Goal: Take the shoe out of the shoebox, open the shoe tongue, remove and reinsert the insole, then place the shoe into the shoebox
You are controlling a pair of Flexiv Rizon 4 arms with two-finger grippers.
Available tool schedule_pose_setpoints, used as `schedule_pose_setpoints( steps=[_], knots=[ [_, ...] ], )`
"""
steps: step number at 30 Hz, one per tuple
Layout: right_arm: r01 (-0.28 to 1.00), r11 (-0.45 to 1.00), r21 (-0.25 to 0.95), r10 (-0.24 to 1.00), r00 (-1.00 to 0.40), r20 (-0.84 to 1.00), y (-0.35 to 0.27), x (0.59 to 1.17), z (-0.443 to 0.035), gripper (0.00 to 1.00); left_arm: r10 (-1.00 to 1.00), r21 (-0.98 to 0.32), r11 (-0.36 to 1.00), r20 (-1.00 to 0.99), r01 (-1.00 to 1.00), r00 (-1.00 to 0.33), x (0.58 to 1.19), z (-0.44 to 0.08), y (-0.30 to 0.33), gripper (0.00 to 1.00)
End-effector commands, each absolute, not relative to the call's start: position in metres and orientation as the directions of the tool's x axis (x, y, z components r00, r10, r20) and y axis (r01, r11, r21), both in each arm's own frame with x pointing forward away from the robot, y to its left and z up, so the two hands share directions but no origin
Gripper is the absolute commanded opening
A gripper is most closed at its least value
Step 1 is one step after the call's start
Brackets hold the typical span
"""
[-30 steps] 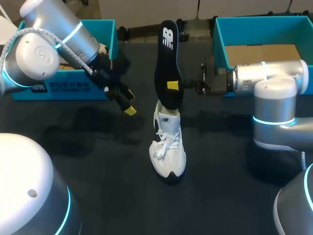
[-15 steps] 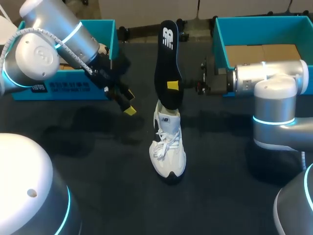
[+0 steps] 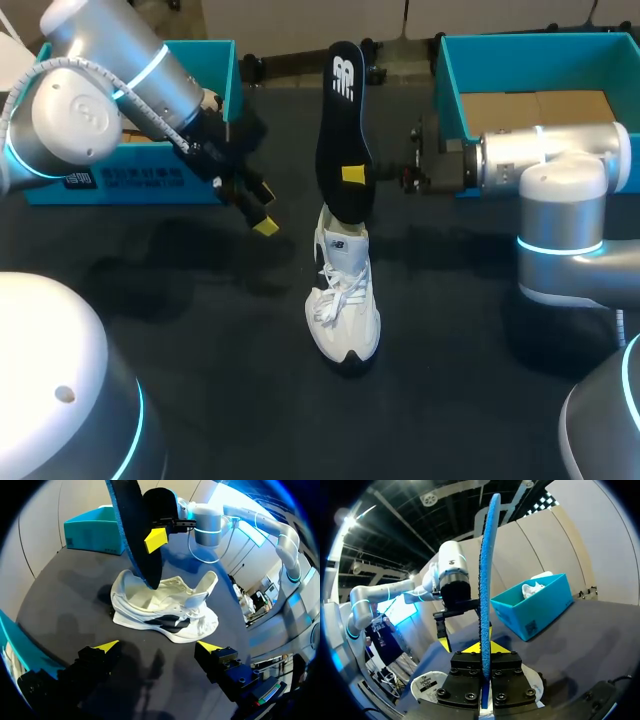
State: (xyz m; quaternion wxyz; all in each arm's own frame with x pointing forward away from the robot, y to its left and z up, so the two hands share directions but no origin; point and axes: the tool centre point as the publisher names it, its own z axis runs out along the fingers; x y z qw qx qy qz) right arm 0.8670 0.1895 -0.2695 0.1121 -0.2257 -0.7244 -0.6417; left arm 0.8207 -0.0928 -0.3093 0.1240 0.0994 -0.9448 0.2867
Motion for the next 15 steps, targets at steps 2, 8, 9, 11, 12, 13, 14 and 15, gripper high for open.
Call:
schedule_pose_setpoints(
  steps=[2,8,9,11,12,13,14,15],
  knots=[
    [0.47,0.074,0.879,0.184,-0.873,0.452,0.191,0.867,-0.27,0.0,-0.123,-0.523,0.817,0.254,-0.243,-0.959,0.819,-0.306,-0.101,1.0],
    [0.469,0.07,0.88,0.19,-0.873,0.45,0.191,0.869,-0.272,0.0,-0.121,-0.529,0.814,0.249,-0.24,-0.961,0.827,-0.301,-0.11,1.0],
    [0.469,0.069,0.881,0.191,-0.873,0.45,0.191,0.87,-0.273,0.0,-0.121,-0.529,0.814,0.248,-0.239,-0.961,0.828,-0.301,-0.111,1.0],
    [0.465,0.061,0.883,0.192,-0.874,0.446,0.192,0.872,-0.273,0.0,-0.12,-0.531,0.814,0.243,-0.236,-0.963,0.83,-0.3,-0.114,1.0],
    [0.464,0.06,0.884,0.191,-0.874,0.446,0.193,0.873,-0.274,0.0,-0.118,-0.534,0.813,0.242,-0.234,-0.963,0.83,-0.299,-0.115,1.0],
    [0.462,0.059,0.885,0.188,-0.876,0.444,0.194,0.874,-0.274,0.0,-0.116,-0.536,0.811,0.245,-0.234,-0.963,0.831,-0.299,-0.116,1.0],
    [0.461,0.059,0.886,0.187,-0.876,0.444,0.195,0.874,-0.275,0.0,-0.116,-0.536,0.811,0.246,-0.235,-0.962,0.831,-0.3,-0.117,1.0],
    [0.46,0.059,0.886,0.186,-0.877,0.443,0.196,0.875,-0.275,0.0,-0.118,-0.537,0.809,0.248,-0.238,-0.961,0.832,-0.3,-0.118,1.0]
  ],
)
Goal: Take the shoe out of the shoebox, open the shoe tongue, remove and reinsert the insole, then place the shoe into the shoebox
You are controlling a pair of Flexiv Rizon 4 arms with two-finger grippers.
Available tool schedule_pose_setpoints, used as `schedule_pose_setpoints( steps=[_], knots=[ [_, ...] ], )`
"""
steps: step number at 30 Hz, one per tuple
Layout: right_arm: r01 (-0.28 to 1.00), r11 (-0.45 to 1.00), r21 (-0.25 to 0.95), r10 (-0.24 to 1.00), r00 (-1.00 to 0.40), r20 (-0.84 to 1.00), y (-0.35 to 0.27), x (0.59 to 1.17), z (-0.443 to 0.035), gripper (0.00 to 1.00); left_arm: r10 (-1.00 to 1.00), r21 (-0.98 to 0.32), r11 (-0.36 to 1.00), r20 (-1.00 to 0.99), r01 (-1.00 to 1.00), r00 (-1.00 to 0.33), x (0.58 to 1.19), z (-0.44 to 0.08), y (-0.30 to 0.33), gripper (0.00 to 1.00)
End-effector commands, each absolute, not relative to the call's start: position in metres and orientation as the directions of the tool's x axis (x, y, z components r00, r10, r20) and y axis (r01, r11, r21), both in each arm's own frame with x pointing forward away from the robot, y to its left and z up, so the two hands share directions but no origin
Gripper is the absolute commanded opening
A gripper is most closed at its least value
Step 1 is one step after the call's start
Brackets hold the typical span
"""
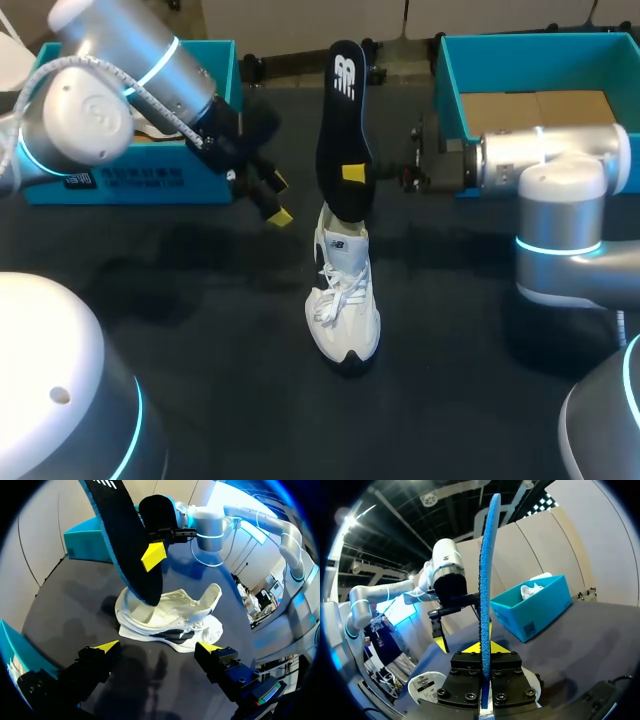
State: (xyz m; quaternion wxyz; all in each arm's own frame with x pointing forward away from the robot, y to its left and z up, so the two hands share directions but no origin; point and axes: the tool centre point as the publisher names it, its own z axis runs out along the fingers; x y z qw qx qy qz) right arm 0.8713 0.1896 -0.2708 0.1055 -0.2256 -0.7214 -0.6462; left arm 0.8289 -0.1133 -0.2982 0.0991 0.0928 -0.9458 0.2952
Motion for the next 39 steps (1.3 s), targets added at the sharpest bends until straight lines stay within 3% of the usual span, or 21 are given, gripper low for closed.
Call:
schedule_pose_setpoints(
  steps=[1,39],
  knots=[
    [0.458,0.06,0.887,0.184,-0.878,0.441,0.197,0.876,-0.276,0.0,-0.119,-0.537,0.808,0.252,-0.241,-0.96,0.832,-0.301,-0.119,1.0],
    [0.47,0.054,0.881,0.117,-0.879,0.462,0.197,0.87,-0.318,0.0,-0.153,-0.531,0.798,0.28,-0.285,-0.948,0.824,-0.31,-0.121,1.0]
  ],
)
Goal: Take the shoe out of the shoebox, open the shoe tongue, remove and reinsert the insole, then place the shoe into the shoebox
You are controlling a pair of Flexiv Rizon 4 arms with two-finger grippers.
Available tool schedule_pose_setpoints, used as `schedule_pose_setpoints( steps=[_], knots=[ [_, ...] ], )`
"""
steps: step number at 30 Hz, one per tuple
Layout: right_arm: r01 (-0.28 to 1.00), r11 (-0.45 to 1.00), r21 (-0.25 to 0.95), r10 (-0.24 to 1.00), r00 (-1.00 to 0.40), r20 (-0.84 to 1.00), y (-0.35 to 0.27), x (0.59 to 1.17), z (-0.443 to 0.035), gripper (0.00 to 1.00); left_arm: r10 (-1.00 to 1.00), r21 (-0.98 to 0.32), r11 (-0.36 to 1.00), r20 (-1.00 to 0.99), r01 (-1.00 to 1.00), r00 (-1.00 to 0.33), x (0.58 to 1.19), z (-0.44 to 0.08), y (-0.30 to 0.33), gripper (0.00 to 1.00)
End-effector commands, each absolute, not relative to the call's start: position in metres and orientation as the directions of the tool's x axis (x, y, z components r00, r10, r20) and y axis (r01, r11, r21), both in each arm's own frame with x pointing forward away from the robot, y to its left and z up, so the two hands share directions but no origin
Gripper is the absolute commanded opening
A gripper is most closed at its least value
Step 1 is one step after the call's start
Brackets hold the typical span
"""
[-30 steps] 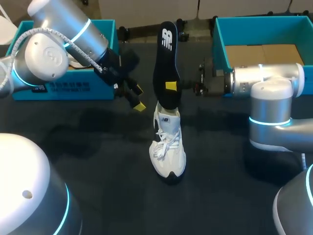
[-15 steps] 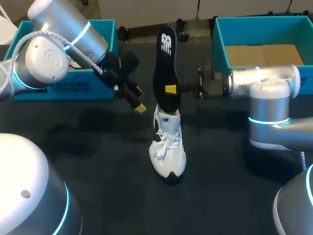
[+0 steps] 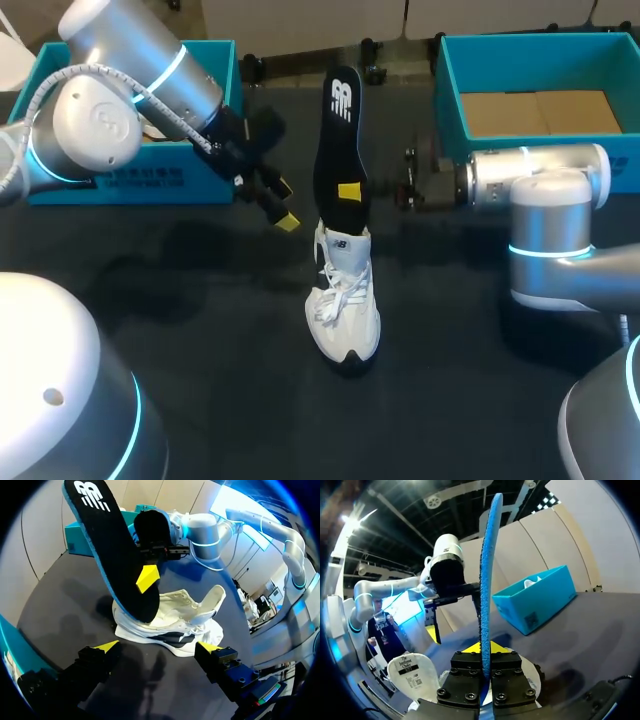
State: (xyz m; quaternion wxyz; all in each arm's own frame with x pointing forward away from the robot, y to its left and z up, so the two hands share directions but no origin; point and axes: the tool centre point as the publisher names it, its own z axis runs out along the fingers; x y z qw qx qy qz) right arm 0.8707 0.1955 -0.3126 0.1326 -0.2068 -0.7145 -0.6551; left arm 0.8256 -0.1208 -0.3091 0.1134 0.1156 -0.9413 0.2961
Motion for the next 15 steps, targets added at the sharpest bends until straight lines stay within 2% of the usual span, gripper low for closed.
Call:
schedule_pose_setpoints(
  steps=[1,15],
  knots=[
    [0.472,0.052,0.88,0.115,-0.878,0.465,0.198,0.869,-0.319,0.0,-0.153,-0.531,0.798,0.28,-0.285,-0.948,0.824,-0.31,-0.121,1.0],
    [0.51,0.063,0.858,0.101,-0.858,0.503,0.199,0.856,-0.336,0.0,-0.153,-0.531,0.798,0.28,-0.285,-0.948,0.824,-0.31,-0.121,1.0]
  ],
)
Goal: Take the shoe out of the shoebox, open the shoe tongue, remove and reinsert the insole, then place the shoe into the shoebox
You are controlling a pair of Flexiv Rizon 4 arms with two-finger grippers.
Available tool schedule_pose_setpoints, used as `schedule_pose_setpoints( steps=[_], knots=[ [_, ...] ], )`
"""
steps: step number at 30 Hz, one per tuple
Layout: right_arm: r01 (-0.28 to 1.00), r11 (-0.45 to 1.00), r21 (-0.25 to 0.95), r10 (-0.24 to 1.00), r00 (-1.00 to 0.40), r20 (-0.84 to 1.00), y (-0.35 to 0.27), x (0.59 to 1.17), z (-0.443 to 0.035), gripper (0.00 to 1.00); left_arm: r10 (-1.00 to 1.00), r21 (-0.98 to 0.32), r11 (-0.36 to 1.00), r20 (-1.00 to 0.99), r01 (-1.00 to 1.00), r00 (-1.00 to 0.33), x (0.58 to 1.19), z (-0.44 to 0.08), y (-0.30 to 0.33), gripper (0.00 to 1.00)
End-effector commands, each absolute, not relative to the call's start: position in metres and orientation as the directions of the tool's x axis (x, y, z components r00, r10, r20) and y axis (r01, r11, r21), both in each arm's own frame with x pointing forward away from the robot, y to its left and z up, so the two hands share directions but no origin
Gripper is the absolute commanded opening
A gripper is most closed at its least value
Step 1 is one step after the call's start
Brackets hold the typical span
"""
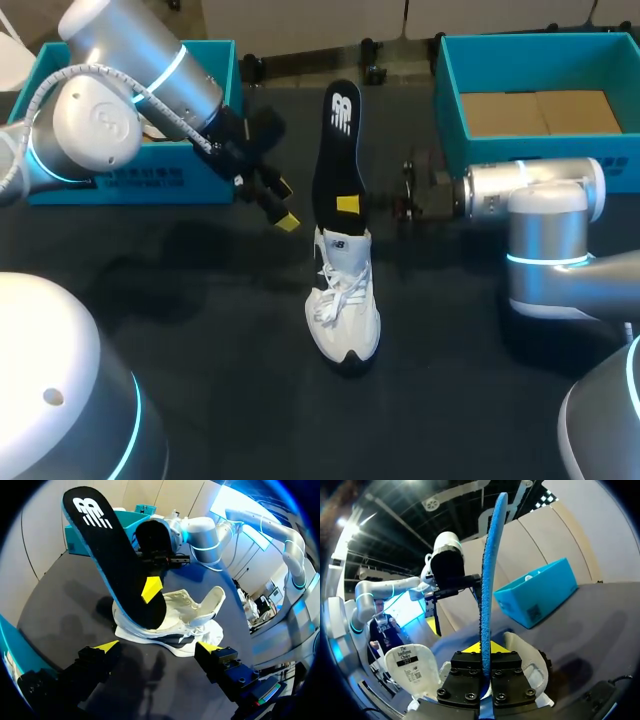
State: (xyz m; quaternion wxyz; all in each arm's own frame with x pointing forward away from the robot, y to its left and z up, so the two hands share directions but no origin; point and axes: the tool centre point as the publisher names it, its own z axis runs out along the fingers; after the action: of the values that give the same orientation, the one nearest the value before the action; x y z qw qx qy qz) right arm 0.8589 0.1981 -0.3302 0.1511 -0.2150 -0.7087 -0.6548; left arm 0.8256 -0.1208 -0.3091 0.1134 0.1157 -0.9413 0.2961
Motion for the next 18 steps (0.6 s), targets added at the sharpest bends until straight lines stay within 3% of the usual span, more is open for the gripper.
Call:
schedule_pose_setpoints(
  steps=[1,18],
  knots=[
    [0.514,0.068,0.855,0.102,-0.856,0.507,0.2,0.854,-0.338,0.0,-0.153,-0.531,0.798,0.28,-0.285,-0.948,0.824,-0.31,-0.121,1.0],
    [0.552,0.097,0.828,0.12,-0.832,0.541,0.196,0.835,-0.355,0.0,-0.153,-0.531,0.798,0.28,-0.285,-0.948,0.824,-0.31,-0.121,1.0]
  ],
)
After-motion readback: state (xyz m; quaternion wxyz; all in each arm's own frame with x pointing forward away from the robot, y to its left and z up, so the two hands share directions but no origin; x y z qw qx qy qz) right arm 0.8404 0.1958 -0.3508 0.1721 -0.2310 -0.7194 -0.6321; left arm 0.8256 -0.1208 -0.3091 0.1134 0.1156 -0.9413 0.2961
